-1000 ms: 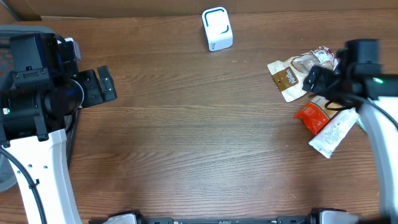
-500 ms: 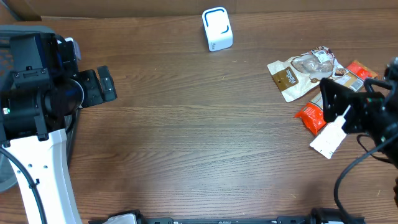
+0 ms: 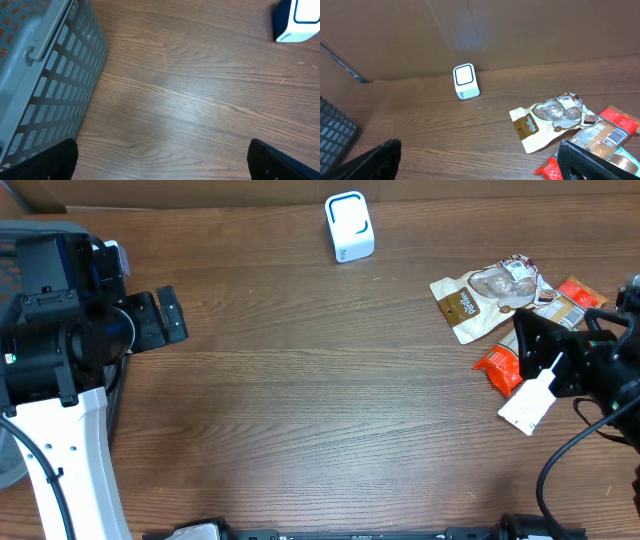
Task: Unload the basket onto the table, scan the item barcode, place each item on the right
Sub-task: 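Open the right gripper, release the tube, and pull back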
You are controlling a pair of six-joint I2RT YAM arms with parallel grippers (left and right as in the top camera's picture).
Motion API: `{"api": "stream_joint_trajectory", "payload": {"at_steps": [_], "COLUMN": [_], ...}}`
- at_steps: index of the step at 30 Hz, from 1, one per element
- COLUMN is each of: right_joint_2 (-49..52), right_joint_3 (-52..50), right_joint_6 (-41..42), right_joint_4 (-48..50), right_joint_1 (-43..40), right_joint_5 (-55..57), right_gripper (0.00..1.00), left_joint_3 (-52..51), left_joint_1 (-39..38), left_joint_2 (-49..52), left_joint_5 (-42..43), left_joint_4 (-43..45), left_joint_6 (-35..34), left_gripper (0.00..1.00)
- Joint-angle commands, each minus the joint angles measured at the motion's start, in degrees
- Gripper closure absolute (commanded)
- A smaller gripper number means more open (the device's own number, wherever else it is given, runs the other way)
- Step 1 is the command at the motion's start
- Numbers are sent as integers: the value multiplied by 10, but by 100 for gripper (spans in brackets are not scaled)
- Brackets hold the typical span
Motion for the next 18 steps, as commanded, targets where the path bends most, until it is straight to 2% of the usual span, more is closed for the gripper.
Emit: {"api": "stream_joint_trajectory", "payload": {"at_steps": [1,3,4,11,18], "right_joint_2": [-33,-59,-89,-229,-376], "right_joint_3": [-24,-61,-111,-345,-556], "right_joint_6": [-4,-4,-4,-4,-4], "right_joint_4": [28,78,141,394,560], "right_joint_1": [0,0,0,0,0], "right_joint_5": [-3,-3,-3,-3,-3], "right_gripper": [0,0,0,0,0], "left_joint_3": [0,0,0,0,0], "left_joint_1": [2,2,2,2,2], "left_joint_2": [3,3,3,3,3], "left_joint_5": [5,5,5,5,5], "left_joint_4": [2,2,2,2,2], "left_joint_6": [-4,-4,-4,-3,-3], "left_gripper": [1,0,0,0,0]}}
